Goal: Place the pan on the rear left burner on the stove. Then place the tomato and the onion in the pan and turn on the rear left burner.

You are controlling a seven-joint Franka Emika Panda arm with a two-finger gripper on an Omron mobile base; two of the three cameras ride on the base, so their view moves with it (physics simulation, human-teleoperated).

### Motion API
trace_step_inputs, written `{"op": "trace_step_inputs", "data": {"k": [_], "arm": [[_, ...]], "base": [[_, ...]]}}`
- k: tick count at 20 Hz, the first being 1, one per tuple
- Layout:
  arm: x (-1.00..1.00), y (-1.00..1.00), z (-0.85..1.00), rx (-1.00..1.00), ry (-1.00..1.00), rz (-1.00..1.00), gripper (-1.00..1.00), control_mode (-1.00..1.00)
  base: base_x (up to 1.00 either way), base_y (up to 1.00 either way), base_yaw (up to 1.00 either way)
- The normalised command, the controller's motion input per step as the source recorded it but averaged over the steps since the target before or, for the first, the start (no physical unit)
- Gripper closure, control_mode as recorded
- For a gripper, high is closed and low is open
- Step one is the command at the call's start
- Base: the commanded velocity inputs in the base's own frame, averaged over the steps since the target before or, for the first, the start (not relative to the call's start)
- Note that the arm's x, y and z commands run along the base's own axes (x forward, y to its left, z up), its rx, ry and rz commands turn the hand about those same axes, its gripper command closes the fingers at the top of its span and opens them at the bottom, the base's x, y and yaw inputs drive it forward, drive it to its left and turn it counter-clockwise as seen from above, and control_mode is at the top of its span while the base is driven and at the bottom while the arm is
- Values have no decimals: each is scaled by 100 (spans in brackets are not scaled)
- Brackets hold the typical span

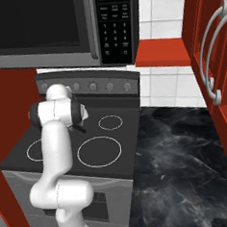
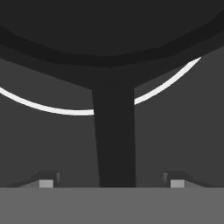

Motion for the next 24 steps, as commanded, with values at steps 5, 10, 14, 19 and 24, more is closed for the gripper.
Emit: {"op": "trace_step_inputs", "data": {"k": [5, 10, 14, 19, 24], "arm": [[-24, 0, 35, 0, -1, 0, -100, -100], [-27, 0, 48, 0, -4, 0, -100, -100], [-45, -6, 35, 0, -2, -1, -100, -100], [-60, -16, 12, 0, 0, -3, -100, -100], [-69, -24, 10, 0, 0, -4, -100, -100]], "base": [[0, 0, 0], [0, 0, 0], [0, 0, 0], [0, 0, 0], [0, 0, 0]]}}
